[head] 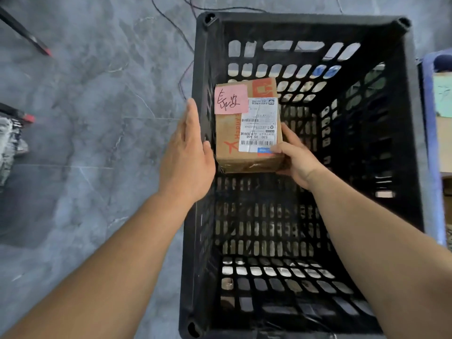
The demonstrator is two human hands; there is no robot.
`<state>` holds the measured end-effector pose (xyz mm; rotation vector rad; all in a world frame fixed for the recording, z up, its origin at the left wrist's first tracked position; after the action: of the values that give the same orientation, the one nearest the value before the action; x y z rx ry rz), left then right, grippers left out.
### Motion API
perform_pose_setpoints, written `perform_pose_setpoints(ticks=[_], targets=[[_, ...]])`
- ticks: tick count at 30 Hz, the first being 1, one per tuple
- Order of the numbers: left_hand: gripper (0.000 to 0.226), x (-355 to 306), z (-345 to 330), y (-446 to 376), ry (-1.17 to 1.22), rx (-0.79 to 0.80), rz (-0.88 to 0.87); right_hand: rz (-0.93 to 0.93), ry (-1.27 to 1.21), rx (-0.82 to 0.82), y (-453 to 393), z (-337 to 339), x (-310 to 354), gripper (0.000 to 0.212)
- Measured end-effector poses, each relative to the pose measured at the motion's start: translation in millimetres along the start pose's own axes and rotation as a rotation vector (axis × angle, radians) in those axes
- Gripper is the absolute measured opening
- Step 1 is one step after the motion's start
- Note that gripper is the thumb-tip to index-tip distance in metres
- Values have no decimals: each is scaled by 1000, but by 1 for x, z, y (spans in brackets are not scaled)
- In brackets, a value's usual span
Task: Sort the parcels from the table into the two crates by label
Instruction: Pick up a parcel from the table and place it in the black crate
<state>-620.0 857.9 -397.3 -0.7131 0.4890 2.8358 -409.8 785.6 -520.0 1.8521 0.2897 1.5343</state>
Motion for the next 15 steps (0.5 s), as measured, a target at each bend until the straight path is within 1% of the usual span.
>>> perform_pose_setpoints(ticks=[3,5,7,9,13,15], targets=[[71,1,-1,0,21,-16,-20,-16,96,-43,-15,-12,-7,64],[72,2,-2,-1,29,-25,-31,-10,151,-119,-24,-16,-11,59],[72,3,-3,-1,18,-29,-46,1,197,-191,-29,-18,-10,58],[71,3,-3,-1,-3,-30,-47,9,283,-216,-28,-20,-5,58],[71,1,-2,-1,-64,-19,-23,-18,562,-266,-11,-17,18,69],[72,-2,1,-1,-133,23,-11,6,730,-271,13,-17,37,69]])
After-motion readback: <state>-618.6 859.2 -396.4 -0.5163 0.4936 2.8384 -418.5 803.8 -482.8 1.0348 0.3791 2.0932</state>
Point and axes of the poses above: each hand's wrist, its own y-axis away from the middle knuckle, its own z-axis out of the back of the hand, x = y × z, the point moved 4 cm from there along -y, towards the middle knuckle, and after that the axes turned 8 degrees about z, right-handed, at the moved point
